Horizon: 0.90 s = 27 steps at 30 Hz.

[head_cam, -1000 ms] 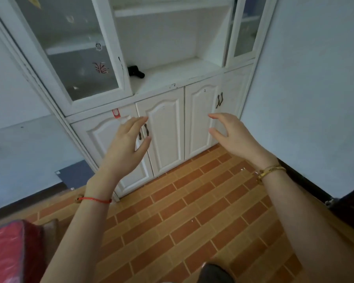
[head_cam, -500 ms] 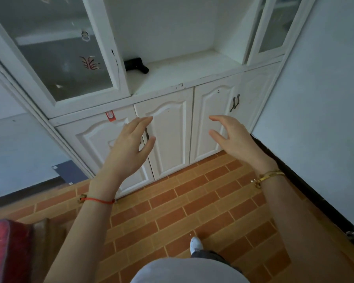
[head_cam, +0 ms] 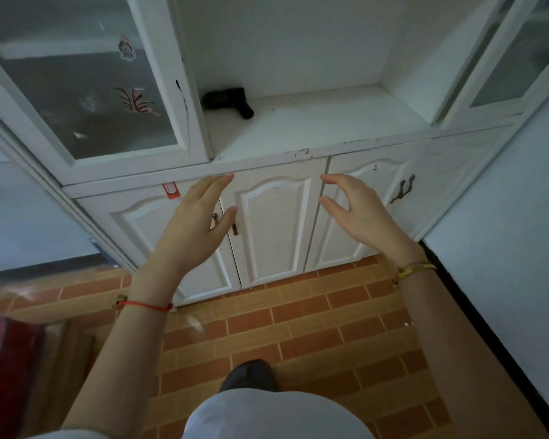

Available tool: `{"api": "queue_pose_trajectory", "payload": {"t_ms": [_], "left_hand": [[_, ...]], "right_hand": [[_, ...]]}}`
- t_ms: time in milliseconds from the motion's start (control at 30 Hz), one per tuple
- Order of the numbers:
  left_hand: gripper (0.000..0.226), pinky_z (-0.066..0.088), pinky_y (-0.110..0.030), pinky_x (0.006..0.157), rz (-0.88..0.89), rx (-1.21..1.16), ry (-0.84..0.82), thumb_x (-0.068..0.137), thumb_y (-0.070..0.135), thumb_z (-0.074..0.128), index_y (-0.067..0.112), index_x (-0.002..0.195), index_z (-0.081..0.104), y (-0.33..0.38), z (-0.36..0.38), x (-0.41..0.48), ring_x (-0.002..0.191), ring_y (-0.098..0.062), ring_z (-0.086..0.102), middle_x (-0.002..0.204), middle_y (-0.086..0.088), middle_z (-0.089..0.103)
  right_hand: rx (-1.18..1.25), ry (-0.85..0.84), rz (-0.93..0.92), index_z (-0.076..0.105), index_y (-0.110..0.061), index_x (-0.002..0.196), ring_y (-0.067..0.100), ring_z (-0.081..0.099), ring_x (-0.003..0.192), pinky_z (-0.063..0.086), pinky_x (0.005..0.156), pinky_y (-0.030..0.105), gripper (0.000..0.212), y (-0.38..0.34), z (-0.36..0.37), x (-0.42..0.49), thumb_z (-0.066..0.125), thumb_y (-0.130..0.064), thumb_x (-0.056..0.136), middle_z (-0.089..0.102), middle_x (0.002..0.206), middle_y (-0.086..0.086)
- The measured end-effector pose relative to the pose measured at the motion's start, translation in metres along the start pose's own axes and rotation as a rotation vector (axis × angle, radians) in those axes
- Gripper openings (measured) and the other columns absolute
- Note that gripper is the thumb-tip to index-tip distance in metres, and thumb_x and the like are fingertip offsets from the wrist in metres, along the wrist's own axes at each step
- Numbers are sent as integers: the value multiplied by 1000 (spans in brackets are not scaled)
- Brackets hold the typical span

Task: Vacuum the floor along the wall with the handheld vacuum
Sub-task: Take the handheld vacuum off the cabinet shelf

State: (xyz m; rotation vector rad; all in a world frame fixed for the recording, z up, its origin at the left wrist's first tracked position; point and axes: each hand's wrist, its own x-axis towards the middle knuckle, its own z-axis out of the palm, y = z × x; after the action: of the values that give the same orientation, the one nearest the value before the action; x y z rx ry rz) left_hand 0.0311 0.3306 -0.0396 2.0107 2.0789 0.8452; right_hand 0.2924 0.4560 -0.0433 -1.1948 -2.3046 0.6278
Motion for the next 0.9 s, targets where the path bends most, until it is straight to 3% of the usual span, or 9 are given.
{"api": "queue_pose_trajectory", "payload": {"t_ms": [300,400,533,633,900], "left_hand": [[54,30,-36,118,-47,14,2,100,28,51,16,151,35,-40,25,93,143,-20,35,152,-4,42],[54,30,-32,117,-45,15,7,101,30,49,18,151,33,-55,33,135,141,-18,36,152,-2,41],[55,36,-32,113,-53,2,7,101,29,50,19,151,33,-76,36,191,136,-18,41,153,-1,39],[54,30,-23,111,-50,27,29,101,29,50,17,151,33,-96,37,228,137,-16,39,152,-1,40],[55,32,-33,116,-87,30,32,100,26,52,12,150,35,-126,53,281,141,-21,36,152,-5,41]], "right_hand": [[34,-56,-41,47,-16,141,17,45,130,27,106,22,45,39,28,114,53,-29,98,52,141,2],[35,-53,-43,48,-15,141,15,52,116,33,98,23,45,48,32,162,54,-28,98,53,139,1],[19,-49,-68,48,-16,141,16,45,131,29,105,22,46,57,33,229,53,-31,98,54,140,0],[11,-42,-88,47,-16,141,16,45,132,28,106,22,46,58,38,276,52,-32,98,54,140,0],[30,-104,-102,47,-18,141,17,44,133,30,106,24,46,65,69,349,51,-33,98,53,140,0]]}}
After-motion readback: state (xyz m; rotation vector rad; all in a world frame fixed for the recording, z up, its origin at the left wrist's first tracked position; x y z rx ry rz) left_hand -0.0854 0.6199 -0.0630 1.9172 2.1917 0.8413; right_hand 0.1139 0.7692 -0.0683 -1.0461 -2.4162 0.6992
